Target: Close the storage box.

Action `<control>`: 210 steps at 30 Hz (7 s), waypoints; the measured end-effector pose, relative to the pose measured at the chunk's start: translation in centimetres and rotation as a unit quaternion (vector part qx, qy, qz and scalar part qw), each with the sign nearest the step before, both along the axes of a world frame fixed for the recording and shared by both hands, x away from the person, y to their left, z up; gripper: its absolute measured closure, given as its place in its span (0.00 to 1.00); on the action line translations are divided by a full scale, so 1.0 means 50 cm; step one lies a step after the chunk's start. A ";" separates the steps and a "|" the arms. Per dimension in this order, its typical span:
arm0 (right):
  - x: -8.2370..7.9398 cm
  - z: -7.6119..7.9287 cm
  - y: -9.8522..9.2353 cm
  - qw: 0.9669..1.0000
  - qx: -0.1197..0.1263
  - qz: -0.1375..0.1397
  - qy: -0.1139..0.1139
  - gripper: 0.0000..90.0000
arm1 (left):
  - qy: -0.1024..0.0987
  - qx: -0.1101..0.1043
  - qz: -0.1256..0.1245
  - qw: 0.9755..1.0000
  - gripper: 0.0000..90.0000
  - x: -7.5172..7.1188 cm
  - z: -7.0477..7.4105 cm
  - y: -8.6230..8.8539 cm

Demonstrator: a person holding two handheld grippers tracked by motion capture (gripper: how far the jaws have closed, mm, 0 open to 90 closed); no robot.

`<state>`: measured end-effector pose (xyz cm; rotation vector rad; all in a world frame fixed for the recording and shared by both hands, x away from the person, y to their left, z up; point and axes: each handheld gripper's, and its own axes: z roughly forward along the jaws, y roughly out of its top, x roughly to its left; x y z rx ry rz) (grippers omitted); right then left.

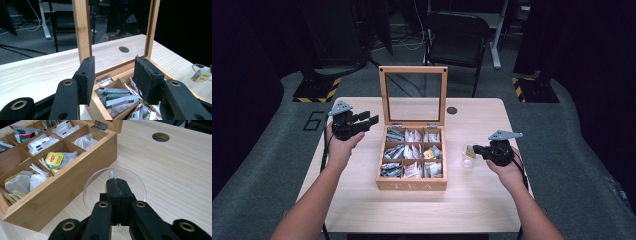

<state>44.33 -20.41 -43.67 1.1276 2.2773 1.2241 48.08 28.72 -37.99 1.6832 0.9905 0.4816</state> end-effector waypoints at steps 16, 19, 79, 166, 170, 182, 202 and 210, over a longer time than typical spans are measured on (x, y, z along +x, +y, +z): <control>0.004 -0.006 0.006 1.000 -0.002 0.002 0.007 0.91 | -0.001 -0.003 0.006 1.000 0.58 -0.002 -0.001 0.010; 0.005 -0.002 0.007 1.000 -0.003 0.001 0.004 0.85 | -0.001 -0.004 0.006 1.000 0.58 -0.001 0.000 0.010; 0.109 0.145 0.184 0.998 -0.009 0.059 -0.030 0.52 | 0.005 -0.006 0.001 1.000 0.52 0.005 0.000 0.010; 0.305 0.110 0.225 1.000 0.001 0.003 -0.013 0.54 | 0.011 -0.002 -0.003 1.000 0.52 0.009 -0.008 0.014; 0.299 0.113 0.218 1.000 0.004 0.007 -0.013 0.61 | 0.010 -0.001 -0.003 1.000 0.52 0.013 -0.004 0.013; 0.260 0.126 0.209 0.999 -0.018 0.025 -0.022 0.73 | 0.002 0.003 -0.006 1.000 0.53 0.015 0.008 0.000; 0.224 0.118 0.201 0.997 -0.021 0.052 -0.044 0.71 | -0.020 0.015 -0.012 1.000 0.56 0.032 0.063 -0.036; 0.222 0.114 0.198 0.998 -0.013 0.051 -0.041 0.70 | -0.026 0.009 -0.005 1.000 0.60 0.042 0.082 -0.044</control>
